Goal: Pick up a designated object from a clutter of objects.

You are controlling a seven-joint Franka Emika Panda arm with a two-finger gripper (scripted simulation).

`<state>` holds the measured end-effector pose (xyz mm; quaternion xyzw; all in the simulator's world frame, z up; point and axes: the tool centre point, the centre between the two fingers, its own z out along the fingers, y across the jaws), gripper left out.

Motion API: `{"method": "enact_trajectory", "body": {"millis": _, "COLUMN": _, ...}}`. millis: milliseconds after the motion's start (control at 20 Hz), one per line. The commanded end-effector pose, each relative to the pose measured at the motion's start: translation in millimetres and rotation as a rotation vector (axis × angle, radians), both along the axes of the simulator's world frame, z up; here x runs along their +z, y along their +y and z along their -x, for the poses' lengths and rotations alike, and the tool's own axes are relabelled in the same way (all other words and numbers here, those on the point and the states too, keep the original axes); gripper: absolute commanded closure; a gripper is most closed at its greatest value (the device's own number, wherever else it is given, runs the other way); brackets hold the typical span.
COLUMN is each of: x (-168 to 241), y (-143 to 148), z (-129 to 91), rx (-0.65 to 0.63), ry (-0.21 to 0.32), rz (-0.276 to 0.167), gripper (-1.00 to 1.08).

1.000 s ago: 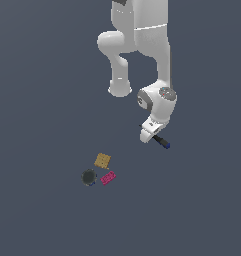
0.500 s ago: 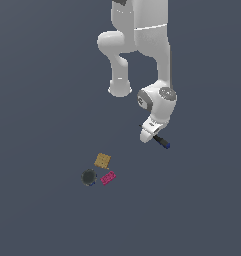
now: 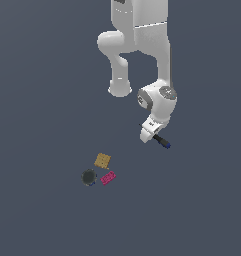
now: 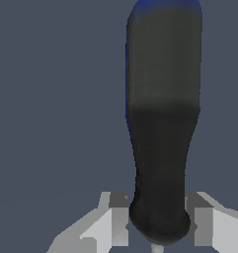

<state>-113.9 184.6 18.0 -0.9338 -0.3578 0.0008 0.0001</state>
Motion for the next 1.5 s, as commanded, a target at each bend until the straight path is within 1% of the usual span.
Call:
{"method": "enact_trajectory", "body": {"millis": 0, "x": 7, "y": -1, "z": -2, "rx": 0.000, "ry": -0.001, "rz": 0.000, "gripper": 1.08}}
{"method": "enact_trajectory", "body": {"millis": 250, "x": 30, "y": -4, "z": -9, "rx": 0.001, "ry": -0.001, "rz": 0.000, "gripper": 1.08}}
{"method": "enact_trajectory", "body": {"millis": 500, "x": 66, "y": -9, "z": -20, "rx": 0.001, "ry": -0.001, "rz": 0.000, "gripper": 1.08}}
{"method": "enact_trajectory", "body": {"millis": 1450, "x": 244, "y": -32, "z": -73, "rx": 0.002, "ry": 0.000, "rz": -0.004, "gripper": 1.08}}
